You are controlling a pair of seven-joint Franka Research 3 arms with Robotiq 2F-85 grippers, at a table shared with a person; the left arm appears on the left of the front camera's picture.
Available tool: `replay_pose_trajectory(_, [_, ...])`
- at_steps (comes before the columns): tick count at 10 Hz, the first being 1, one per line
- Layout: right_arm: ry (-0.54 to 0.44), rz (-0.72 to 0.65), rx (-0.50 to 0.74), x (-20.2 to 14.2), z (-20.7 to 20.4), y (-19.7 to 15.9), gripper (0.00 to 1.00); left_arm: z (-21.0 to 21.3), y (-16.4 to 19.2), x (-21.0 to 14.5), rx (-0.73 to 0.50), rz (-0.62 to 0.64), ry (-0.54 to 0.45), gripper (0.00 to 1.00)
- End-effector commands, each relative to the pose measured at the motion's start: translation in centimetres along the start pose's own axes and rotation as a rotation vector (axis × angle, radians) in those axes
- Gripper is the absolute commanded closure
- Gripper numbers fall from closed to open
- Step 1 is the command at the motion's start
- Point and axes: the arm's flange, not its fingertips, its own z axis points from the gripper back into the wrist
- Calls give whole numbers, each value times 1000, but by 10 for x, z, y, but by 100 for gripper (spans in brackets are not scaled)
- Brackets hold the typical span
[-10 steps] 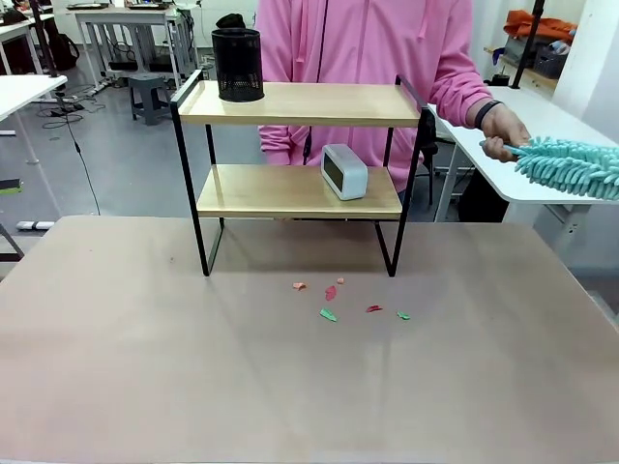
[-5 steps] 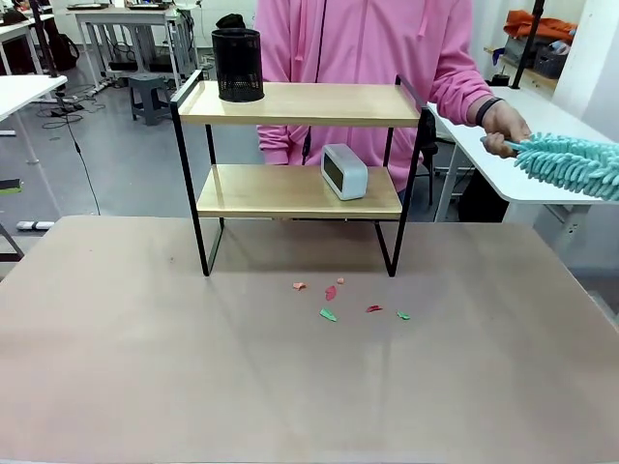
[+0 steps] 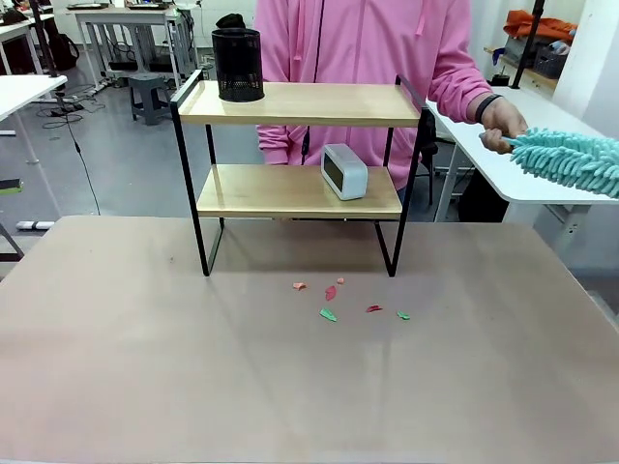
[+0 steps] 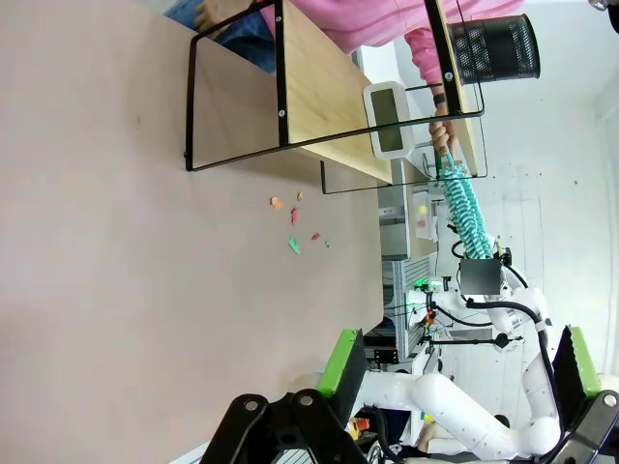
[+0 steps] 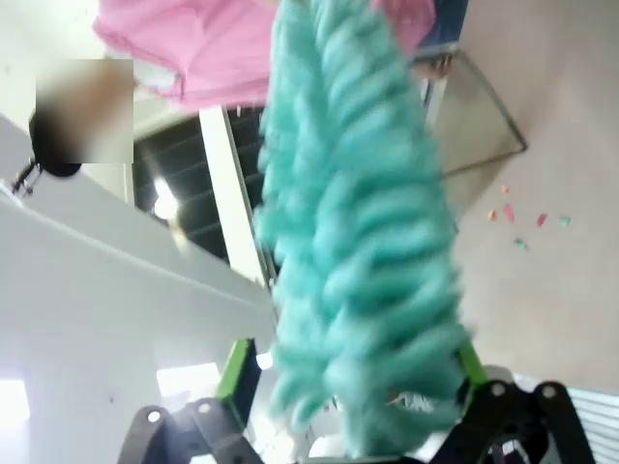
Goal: Clean the shelf.
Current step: Hand the Duster back to the human.
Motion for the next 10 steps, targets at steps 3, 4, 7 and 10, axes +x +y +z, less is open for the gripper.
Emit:
replay_pose_trajectory(3, [270,96,-45,-43,-41,12,0,3,-1,-2,3,-4,12,0])
replay_pose_trajectory(4, [411,107,-96,-62,-81,8,0,0,0,0,0,0,0,0])
replay_pose_trajectory(7, [663,89,-235,-93,-172,-16,0,-57,0,-54,2,-28,246,0])
replay_pose_trajectory(10, [447,93,-169,-80,-186,-22,0,-85,15,-75,48,-10,256,0])
